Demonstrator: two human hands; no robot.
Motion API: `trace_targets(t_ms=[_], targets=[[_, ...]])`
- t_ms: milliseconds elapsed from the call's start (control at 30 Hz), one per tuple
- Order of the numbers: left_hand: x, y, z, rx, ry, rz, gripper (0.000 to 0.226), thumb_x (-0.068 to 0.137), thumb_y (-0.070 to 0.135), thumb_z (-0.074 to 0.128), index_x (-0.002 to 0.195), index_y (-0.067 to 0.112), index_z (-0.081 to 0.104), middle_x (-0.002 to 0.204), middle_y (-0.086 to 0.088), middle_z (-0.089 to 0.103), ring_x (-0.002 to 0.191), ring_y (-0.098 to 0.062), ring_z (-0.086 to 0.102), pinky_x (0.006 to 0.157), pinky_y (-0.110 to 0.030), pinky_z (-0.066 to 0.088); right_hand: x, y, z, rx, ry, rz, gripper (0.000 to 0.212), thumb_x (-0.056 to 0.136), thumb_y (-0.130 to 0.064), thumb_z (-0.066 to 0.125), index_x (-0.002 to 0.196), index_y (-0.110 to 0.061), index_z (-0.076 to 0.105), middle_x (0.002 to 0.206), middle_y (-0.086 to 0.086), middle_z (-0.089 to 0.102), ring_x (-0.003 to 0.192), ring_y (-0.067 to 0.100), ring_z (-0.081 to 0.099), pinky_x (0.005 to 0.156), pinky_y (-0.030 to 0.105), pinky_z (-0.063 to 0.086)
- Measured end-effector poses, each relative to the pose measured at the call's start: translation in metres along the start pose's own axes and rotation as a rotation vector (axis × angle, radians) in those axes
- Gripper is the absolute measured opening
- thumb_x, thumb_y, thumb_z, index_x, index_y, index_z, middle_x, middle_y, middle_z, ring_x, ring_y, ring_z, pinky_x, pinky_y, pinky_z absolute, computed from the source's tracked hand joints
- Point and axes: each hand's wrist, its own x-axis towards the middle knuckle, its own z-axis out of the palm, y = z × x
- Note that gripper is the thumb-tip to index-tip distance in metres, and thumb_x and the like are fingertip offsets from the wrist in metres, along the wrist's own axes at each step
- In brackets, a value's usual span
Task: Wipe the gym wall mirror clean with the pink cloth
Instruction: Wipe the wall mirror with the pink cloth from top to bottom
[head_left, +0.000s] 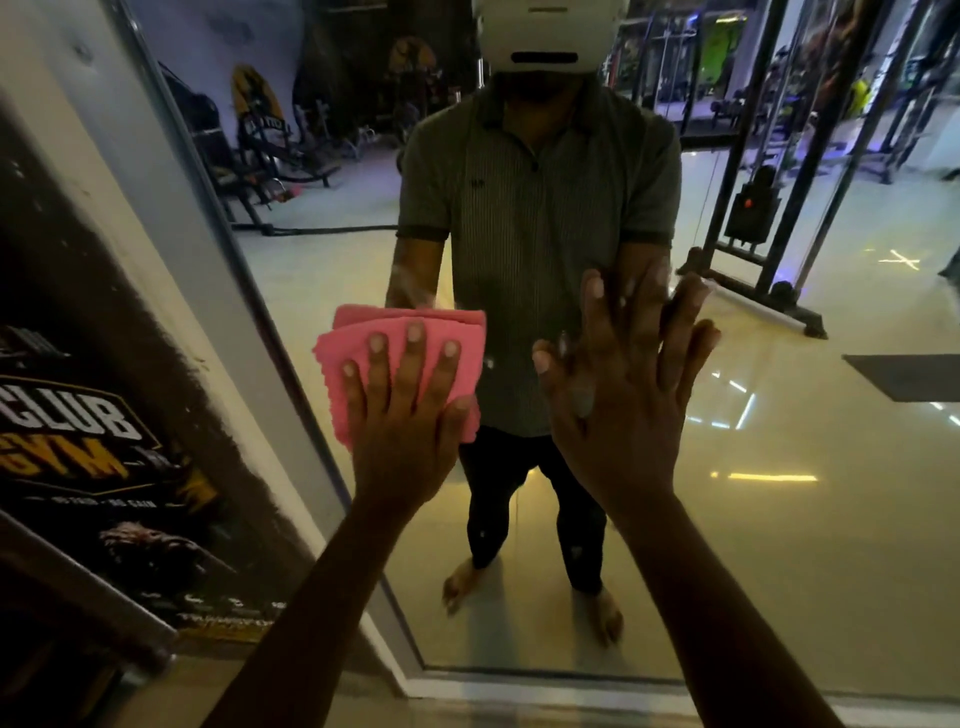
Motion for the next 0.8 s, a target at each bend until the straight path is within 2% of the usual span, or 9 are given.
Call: trace_targets(t_ms=[133, 167, 300, 367, 467, 567, 667, 733, 800], targets=[[0.046, -0.007, -0.014, -0.057, 0.135, -0.323, 0.063, 0.117, 0.045, 0.024, 0.173, 0.019, 0.010, 0.179, -0.020, 0.013, 0.164, -0.048, 0.013, 0.133, -0.066, 0.006, 0.000, 0.006, 0.000, 0.005, -0.013, -0.032, 0.079, 0.110, -0.058, 0.057, 0.172, -0.016, 0.031, 0.180, 0.025, 0.009, 0.165, 0.058, 0.004, 0.129, 0.077, 0.008], [0.054, 0.001, -0.014, -0.081, 0.140, -0.327, 0.063, 0.117, 0.044, 0.023, 0.172, 0.017, 0.011, 0.179, -0.020, 0.012, 0.163, -0.050, 0.014, 0.133, -0.066, 0.005, 0.000, 0.005, 0.000, 0.008, -0.012, -0.026, 0.079, 0.110, -0.058, 0.057, 0.173, -0.017, 0.031, 0.180, 0.024, 0.008, 0.165, 0.057, 0.004, 0.129, 0.077, 0.008], [-0.014, 0.013, 0.000, -0.103, -0.063, 0.086, 0.067, 0.116, 0.042, 0.032, 0.174, 0.031, 0.002, 0.183, -0.002, -0.001, 0.168, -0.038, 0.005, 0.127, -0.074, 0.018, -0.002, 0.005, 0.001, 0.031, -0.017, -0.020, 0.080, 0.110, -0.056, 0.059, 0.175, -0.024, 0.025, 0.182, 0.016, -0.001, 0.167, 0.051, -0.001, 0.130, 0.075, 0.006], [-0.025, -0.007, -0.004, -0.086, -0.040, 0.000, 0.065, 0.116, 0.040, 0.033, 0.174, 0.033, 0.004, 0.183, -0.001, 0.004, 0.167, -0.038, 0.009, 0.126, -0.075, 0.019, -0.002, 0.007, 0.001, 0.031, -0.020, -0.029, 0.081, 0.109, -0.055, 0.060, 0.175, -0.025, 0.024, 0.182, 0.013, -0.004, 0.167, 0.050, -0.004, 0.131, 0.074, 0.004], [0.037, -0.006, -0.021, -0.168, 0.116, -0.368, 0.060, 0.117, 0.035, 0.031, 0.172, 0.020, 0.011, 0.180, -0.013, 0.010, 0.165, -0.046, 0.012, 0.134, -0.064, 0.003, -0.004, 0.007, 0.002, 0.039, -0.008, -0.021, 0.080, 0.110, -0.054, 0.060, 0.175, -0.023, 0.025, 0.182, 0.012, -0.005, 0.167, 0.050, -0.004, 0.132, 0.072, 0.002], [0.038, 0.013, -0.009, -0.149, 0.039, -0.137, 0.059, 0.118, 0.039, 0.027, 0.171, 0.020, 0.013, 0.180, -0.010, 0.005, 0.166, -0.046, 0.009, 0.133, -0.067, 0.004, -0.003, 0.001, 0.004, 0.026, -0.002, 0.005, 0.078, 0.110, -0.055, 0.058, 0.174, -0.021, 0.028, 0.181, 0.017, -0.001, 0.166, 0.054, -0.001, 0.131, 0.074, 0.004], [-0.020, 0.000, -0.002, -0.088, -0.041, 0.106, 0.062, 0.113, 0.040, 0.043, 0.169, 0.027, 0.019, 0.182, -0.001, 0.005, 0.168, -0.034, 0.004, 0.133, -0.063, 0.003, -0.002, 0.004, 0.003, 0.024, 0.006, -0.012, 0.077, 0.110, -0.054, 0.058, 0.173, -0.018, 0.031, 0.181, 0.019, 0.003, 0.165, 0.056, 0.002, 0.131, 0.075, 0.005], [-0.006, -0.013, -0.010, -0.066, 0.006, 0.033, 0.058, 0.116, 0.040, 0.038, 0.169, 0.027, 0.019, 0.180, -0.006, 0.014, 0.168, -0.035, 0.004, 0.134, -0.059, -0.002, -0.002, 0.004, 0.002, 0.023, 0.015, -0.012, 0.076, 0.110, -0.052, 0.061, 0.172, -0.018, 0.033, 0.181, 0.019, 0.005, 0.165, 0.057, 0.003, 0.131, 0.074, 0.005], [0.039, -0.005, -0.017, -0.109, 0.123, -0.190, 0.060, 0.115, 0.037, 0.036, 0.170, 0.021, 0.019, 0.177, -0.016, 0.024, 0.164, -0.045, 0.012, 0.134, -0.057, -0.004, -0.003, 0.001, 0.001, 0.023, 0.021, 0.008, 0.076, 0.110, -0.051, 0.062, 0.172, -0.017, 0.034, 0.180, 0.023, 0.010, 0.165, 0.057, 0.004, 0.131, 0.073, 0.006]])
